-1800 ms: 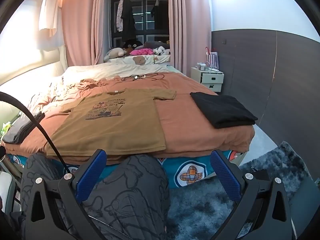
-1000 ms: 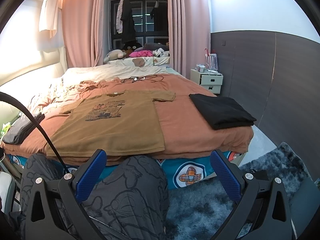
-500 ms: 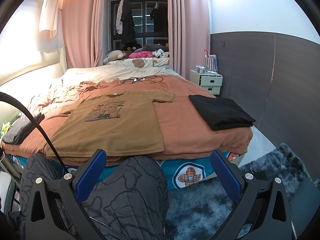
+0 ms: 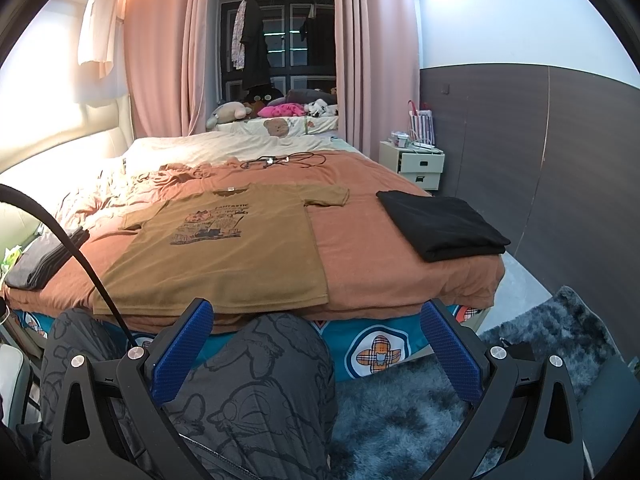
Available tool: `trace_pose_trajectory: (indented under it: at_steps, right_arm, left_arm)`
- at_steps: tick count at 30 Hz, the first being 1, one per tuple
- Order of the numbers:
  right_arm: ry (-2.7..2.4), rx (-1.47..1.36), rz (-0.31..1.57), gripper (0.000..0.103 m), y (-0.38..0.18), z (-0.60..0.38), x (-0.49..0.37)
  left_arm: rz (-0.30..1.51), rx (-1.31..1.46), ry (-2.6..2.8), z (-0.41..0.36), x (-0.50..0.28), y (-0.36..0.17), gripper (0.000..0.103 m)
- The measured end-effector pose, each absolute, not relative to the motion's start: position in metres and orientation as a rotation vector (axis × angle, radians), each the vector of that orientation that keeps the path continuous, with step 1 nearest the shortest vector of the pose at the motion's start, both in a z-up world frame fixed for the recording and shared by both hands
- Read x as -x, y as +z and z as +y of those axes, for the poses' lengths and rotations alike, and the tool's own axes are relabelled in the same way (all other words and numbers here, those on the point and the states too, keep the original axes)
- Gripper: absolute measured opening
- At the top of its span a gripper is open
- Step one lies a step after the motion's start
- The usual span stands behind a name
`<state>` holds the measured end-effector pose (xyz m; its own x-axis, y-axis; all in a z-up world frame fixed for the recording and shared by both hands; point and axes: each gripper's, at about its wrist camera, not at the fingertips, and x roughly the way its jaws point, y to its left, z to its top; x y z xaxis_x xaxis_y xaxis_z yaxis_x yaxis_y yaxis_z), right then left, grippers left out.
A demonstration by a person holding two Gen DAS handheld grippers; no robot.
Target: Fold small clothes
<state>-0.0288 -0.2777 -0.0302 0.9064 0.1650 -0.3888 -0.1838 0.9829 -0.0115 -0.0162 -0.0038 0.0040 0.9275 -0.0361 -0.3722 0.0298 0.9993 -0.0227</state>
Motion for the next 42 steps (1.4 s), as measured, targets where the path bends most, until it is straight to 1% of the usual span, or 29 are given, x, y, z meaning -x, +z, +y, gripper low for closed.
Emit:
trace_pose_trajectory:
  at_steps: [26, 35, 42]
  right_arm:
    - [0.193, 0.050, 0.392, 0.103, -0.025, -0.273, 0.028]
    - [0.203, 0.085, 0.400, 0.103, -0.019, -0.246, -0.006]
    - [0.250, 0.096, 0.459, 0.103, -0.021, -0.222, -0.054]
  left_arm:
    - [0.393, 0.015, -0.026, 0.002, 0.016, -0.004, 0.103]
    - [0.428, 0.037, -0.025, 0.030, -0.011, -0.011, 0.103]
    - [0.444, 0.059, 0.005, 0.057, -0.048, -0.017, 0.103]
